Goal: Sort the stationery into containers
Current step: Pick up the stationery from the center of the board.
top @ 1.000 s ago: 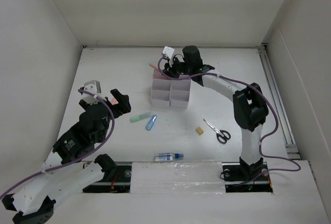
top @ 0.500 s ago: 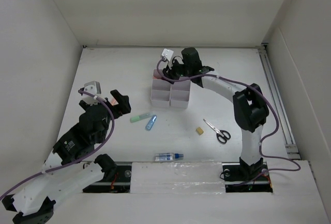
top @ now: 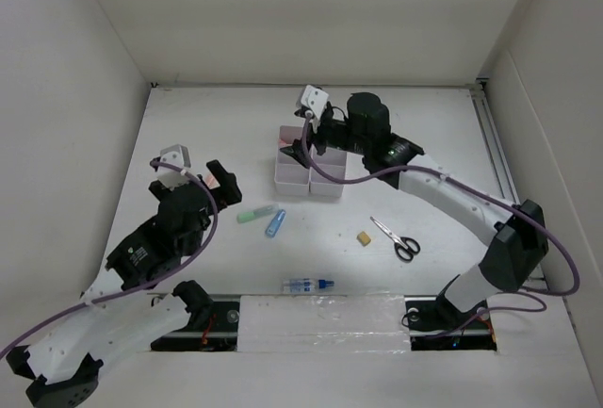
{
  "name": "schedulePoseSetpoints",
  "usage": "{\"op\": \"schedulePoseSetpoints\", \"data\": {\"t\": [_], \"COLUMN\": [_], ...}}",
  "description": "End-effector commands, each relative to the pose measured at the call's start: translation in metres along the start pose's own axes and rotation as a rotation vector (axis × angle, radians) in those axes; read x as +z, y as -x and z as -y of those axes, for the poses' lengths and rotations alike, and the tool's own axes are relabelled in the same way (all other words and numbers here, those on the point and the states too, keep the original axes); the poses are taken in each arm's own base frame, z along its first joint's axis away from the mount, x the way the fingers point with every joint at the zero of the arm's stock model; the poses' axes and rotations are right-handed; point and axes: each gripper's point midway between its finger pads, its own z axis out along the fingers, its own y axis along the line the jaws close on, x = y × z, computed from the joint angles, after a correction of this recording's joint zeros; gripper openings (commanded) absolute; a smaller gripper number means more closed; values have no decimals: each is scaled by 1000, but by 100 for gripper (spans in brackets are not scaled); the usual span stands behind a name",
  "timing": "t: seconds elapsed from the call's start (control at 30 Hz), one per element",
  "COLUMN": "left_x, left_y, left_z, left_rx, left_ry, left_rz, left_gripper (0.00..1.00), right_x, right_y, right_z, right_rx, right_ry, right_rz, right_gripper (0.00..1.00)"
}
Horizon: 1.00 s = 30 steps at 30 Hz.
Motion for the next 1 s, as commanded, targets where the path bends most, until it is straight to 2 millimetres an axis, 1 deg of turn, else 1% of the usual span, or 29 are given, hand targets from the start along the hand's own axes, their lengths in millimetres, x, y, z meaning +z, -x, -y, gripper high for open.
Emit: {"op": "schedulePoseSetpoints", "data": {"t": [0.0,0.03,0.1,0.13,0.17,0.2,0.23,0.27,0.3,0.33,0.37,0.4,0.43,0.47,0.5,0.53,0.57,0.6,0.63,0.67,0.7,0.73,0.77,0.8,0.83,0.87,0.9,0.93,0.97], "left_x": [7,8,9,9,12,13,15,15,15,16,20,28,36,43,49,60,64,68,74,74,75,75,75,77,77,82,83,86,88], "left_y": [-1,-3,-6,-6,-8,-10,-12,-12,-14,-13,-13,-11,-11,-14,-18,-32,-45,-49,-55,-58,-56,-55,-62,-68,-68,-80,-86,-90,-93], "left_z": [-11,-13,-15,-15,-14,-13,-13,-12,-10,-5,-7,-20,-5,-1,3,21,26,32,34,35,40,44,51,53,57,53,50,47,42], "left_rx": [-7,-3,0,-9,2,8,15,15,15,0,28,25,0,15,83,90,116,129,140,150,144,138,136,125,105,92,68,-38,-94], "left_ry": [106,123,140,140,147,151,155,162,153,133,136,178,91,49,-14,-117,-147,-163,-155,-164,-183,-206,-240,-245,-241,-206,-173,-97,-38], "left_rz": [-2,-5,-10,-10,-18,-23,-28,-35,-44,-43,-55,-52,-71,-96,-127,-211,-265,-296,-336,-350,-343,-340,-370,-396,-417,-472,-495,-511,-514], "left_gripper": [100,100,100,100,100,100,100,100,100,100,100,100,100,100,100,100,100,100,100,100,100,100,100,100,100,100,100,100,100], "right_x": [-1,-4,-10,-17,-23,-32,-40,-51,-56,-56,-58,-60,-70,-76,-89,-97,-103,-108,-117,-120,-124,-132,-136,-140,-150,-154,-155,-158,-167], "right_y": [-15,-9,-22,-18,-19,-31,-31,-32,-30,-33,-33,-36,-44,-48,-42,-41,-46,-42,-29,-23,-29,-18,-15,-23,-15,-14,-16,-11,-4], "right_z": [-10,-19,-25,-26,-22,-16,-11,-12,-12,-19,-22,-25,-21,-16,-10,-6,-9,-12,-14,-19,-26,-34,-39,-44,-47,-50,-60,-62,-65], "right_rx": [88,104,132,162,185,214,249,313,333,339,344,369,382,395,412,407,407,408,407,419,421,429,430,444,450,461,462,468,464], "right_ry": [-48,-36,-52,-75,-117,-206,-258,-292,-290,-258,-241,-252,-339,-390,-443,-479,-479,-467,-458,-432,-411,-384,-357,-357,-351,-344,-308,-296,-286], "right_rz": [-31,-21,-67,-67,-80,-119,-120,-121,-119,-136,-153,-181,-229,-241,-225,-218,-224,-209,-167,-147,-157,-118,-105,-112,-77,-65,-65,-41,-9], "right_gripper": [100,100,100,100,100,100,100,100,100,100,100,100,100,100,100,100,100,100,100,100,100,100,100,100,100,100,100,100,100]}}
